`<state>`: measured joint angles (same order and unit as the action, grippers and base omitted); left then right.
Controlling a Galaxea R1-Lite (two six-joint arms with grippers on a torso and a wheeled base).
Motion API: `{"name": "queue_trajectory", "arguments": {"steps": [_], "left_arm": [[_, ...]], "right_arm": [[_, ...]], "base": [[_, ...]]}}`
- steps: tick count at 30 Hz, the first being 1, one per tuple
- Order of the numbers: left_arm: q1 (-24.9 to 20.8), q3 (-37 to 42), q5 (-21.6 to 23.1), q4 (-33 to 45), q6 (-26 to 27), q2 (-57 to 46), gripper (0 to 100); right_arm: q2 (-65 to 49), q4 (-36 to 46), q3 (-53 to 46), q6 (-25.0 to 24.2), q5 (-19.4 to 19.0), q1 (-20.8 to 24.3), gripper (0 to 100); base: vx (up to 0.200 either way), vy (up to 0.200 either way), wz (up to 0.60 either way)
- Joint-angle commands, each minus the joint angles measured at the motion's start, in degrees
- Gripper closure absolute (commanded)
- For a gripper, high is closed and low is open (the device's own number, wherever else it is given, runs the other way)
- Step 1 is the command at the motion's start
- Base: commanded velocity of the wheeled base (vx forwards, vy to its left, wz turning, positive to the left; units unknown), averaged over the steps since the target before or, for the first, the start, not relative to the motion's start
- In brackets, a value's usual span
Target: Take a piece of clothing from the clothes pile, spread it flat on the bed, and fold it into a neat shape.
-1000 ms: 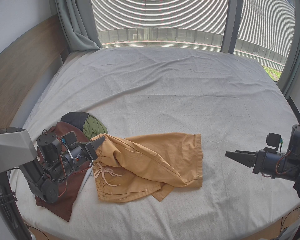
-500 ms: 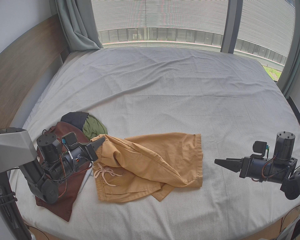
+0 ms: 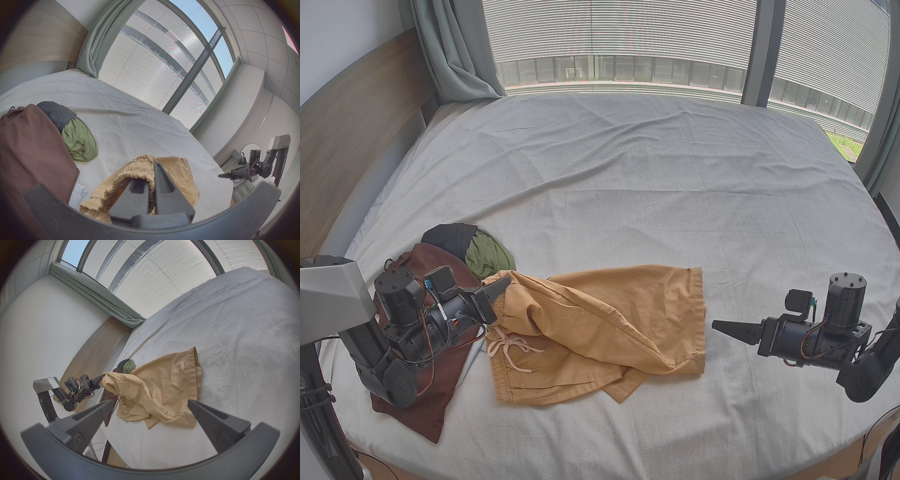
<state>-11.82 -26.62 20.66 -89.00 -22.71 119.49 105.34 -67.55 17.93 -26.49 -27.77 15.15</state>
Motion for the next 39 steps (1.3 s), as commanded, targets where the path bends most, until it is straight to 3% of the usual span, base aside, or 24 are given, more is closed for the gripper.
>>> {"name": "queue_trajectory", "arguments": {"steps": [1, 30, 39], "left_arm": [[0.0, 0.0, 0.0, 0.0, -0.1, 0.2, 100], [0.0, 0.1, 0.0, 0.0, -0.1, 0.1, 100], [-0.1, 0.1, 0.0, 0.1, -0.1, 0.2, 100]], "right_arm": [[5.0, -2.0, -0.1, -0.1, 0.1, 0.1, 0], [27.7, -20.6, 0.8, -1.3, 0.7, 0.6, 0], [29.7, -20.7, 2.4, -4.4, 0.7, 2.6, 0]], "base": [[0.0, 0.0, 0.0], [0.0, 0.0, 0.0], [0.0, 0.0, 0.0]]}}
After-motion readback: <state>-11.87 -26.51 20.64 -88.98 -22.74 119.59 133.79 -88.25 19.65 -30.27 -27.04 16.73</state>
